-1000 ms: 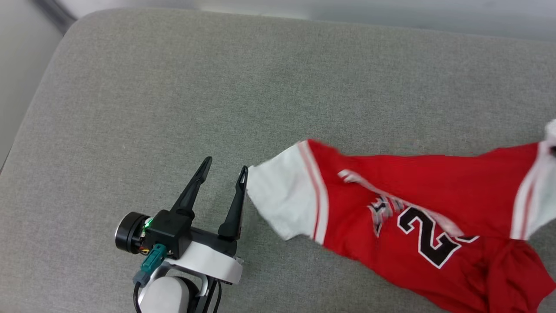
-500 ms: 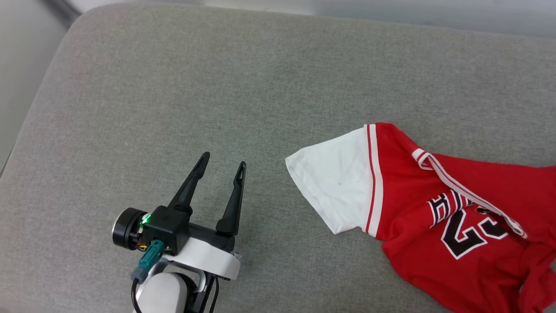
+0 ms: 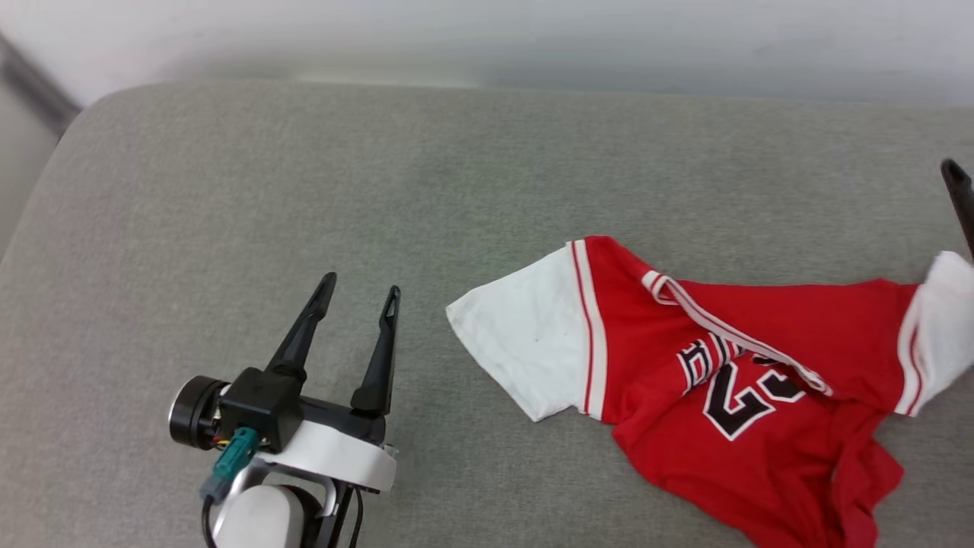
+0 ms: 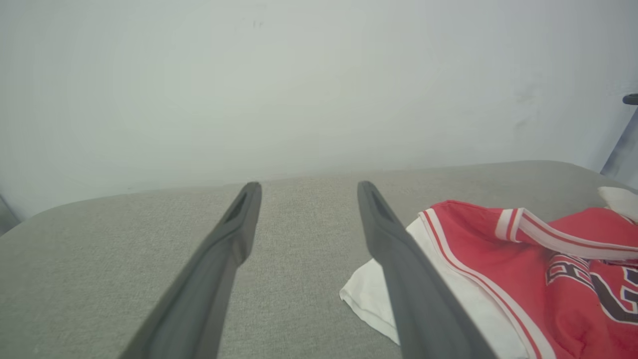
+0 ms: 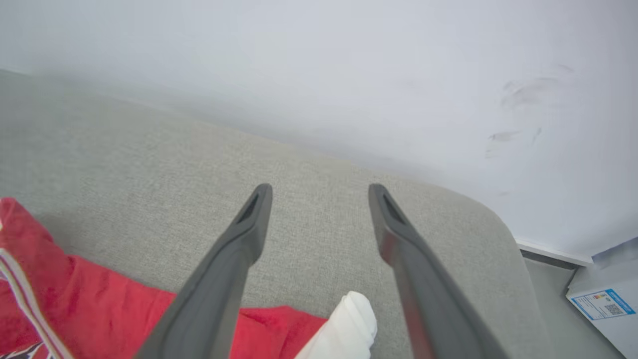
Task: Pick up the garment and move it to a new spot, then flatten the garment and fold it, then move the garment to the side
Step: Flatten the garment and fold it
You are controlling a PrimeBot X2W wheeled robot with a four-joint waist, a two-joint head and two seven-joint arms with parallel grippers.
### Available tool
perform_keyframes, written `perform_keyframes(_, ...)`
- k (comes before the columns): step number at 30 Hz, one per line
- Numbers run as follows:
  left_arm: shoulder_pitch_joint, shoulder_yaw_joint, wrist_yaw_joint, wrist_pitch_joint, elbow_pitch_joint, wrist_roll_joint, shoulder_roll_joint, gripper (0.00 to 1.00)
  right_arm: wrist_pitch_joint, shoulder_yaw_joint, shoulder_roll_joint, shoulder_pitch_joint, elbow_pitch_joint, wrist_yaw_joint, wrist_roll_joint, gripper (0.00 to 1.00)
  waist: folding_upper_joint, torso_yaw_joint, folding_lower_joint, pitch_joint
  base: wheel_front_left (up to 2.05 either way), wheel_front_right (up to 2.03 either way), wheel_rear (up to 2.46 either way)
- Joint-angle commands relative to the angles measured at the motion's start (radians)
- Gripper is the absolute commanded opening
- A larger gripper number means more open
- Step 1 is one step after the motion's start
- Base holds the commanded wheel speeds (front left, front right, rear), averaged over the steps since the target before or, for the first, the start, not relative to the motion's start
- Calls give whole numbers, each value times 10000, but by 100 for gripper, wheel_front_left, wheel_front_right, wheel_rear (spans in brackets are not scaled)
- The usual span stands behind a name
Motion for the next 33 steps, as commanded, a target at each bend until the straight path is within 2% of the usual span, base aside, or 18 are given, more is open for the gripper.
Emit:
perform_keyframes(1,96,53,-12,-26,-46,-68,17,100,-300,-111,175,287,-196,-7,92,100,0,-273,0,-236,0,0,0)
perform_keyframes(9,346,275,-12,-25,-24,-325,-39,100,-2439,-1189,1710,2320,-2097,-7,-138,100,0,-843,0,-552,0,0,0)
perform_keyframes(13,451,275,-10,-25,71,-431,-35,100,-3097,-1534,2579,3481,-2957,-5,-460,100,0,-1045,0,-626,0,0,0)
perform_keyframes(14,539,212,-12,-26,180,-465,8,100,-3340,-1673,3029,4051,-3310,-5,-612,100,0,-1128,0,-652,0,0,0)
perform_keyframes(18,593,95,-10,-26,533,-606,103,100,-3670,-1849,3791,4866,-3916,-5,-956,100,0,-1287,0,-632,0,0,0)
perform_keyframes(22,516,13,-12,-25,836,-688,242,100,-3800,-1866,4234,5240,-4180,-5,-1158,100,0,-1506,0,-549,0,0,0)
perform_keyframes(25,198,-266,-10,58,1079,-657,521,100,-3826,-1825,4250,5229,-4250,-5,-1249,100,0,-1661,0,-438,0,0,0)
perform_keyframes(28,-419,-818,-12,1014,1198,-1035,957,100,-3804,-1913,4223,5049,-4342,-5,-1290,100,0,-1774,0,-265,0,0,0)
perform_keyframes(33,-1930,-1860,-10,4649,1245,-2438,1934,100,-3745,-2124,4189,4914,-4545,-5,-1302,100,0,-1883,0,123,0,0,0)
